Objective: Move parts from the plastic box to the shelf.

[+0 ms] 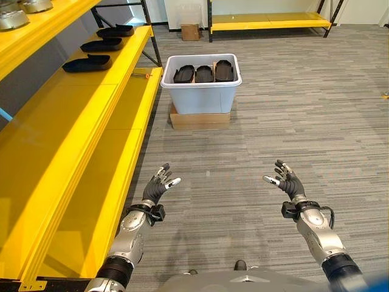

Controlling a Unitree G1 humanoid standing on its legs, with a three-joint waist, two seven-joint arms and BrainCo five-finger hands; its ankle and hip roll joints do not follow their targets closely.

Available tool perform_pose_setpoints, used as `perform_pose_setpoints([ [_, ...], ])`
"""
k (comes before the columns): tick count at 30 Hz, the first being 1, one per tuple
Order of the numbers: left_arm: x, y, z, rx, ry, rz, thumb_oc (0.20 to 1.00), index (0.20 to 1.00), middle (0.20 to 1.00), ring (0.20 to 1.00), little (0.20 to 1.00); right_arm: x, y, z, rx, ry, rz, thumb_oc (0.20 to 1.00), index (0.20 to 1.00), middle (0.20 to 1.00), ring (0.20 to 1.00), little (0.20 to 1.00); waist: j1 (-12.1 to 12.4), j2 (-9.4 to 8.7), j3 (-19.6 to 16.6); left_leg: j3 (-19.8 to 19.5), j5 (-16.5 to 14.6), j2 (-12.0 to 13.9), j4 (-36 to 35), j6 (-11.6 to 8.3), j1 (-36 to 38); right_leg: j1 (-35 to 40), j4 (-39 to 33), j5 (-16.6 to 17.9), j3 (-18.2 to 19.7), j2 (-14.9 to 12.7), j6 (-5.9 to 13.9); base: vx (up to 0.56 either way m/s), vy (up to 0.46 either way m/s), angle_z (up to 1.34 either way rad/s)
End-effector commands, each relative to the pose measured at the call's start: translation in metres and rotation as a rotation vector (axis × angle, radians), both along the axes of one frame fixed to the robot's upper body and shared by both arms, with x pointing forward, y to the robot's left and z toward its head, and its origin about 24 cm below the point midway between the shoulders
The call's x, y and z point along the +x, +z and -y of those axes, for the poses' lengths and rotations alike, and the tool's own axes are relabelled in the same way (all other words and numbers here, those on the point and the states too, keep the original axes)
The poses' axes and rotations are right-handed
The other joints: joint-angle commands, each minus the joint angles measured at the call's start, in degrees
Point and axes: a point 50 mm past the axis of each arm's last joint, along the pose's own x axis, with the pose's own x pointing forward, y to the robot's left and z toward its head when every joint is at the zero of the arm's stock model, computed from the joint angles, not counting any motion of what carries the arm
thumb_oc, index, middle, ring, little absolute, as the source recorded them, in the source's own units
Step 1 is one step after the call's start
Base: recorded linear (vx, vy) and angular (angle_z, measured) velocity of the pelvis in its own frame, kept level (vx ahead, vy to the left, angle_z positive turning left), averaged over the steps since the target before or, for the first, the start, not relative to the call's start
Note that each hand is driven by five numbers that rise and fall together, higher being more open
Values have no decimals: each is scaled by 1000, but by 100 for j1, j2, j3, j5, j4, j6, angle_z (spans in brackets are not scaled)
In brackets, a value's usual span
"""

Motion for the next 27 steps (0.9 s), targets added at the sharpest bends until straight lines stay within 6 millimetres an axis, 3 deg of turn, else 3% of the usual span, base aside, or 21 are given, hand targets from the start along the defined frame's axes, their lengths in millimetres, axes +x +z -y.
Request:
perform_pose_setpoints([
  [1, 18, 19, -7, 88, -21, 82, 1000, 1000, 1000, 1000, 1000, 16, 21, -1, -27, 16, 106, 1000, 1000, 1000, 1000, 1000, -17, -83, -133, 112, -173, 219, 32, -239, -281, 132, 421, -544, -66, -364, 594, 0, 0, 0],
  [27, 16, 13, -8, 61, -3, 29, 1000, 1000, 1000, 1000, 1000, 17, 21, -1, -28, 0, 112, 1000, 1000, 1000, 1000, 1000, -4, -78, -96, 74, -233, 145, 32, -168, -262, 102, 536, -577, -87, -386, 625, 0, 2, 0],
])
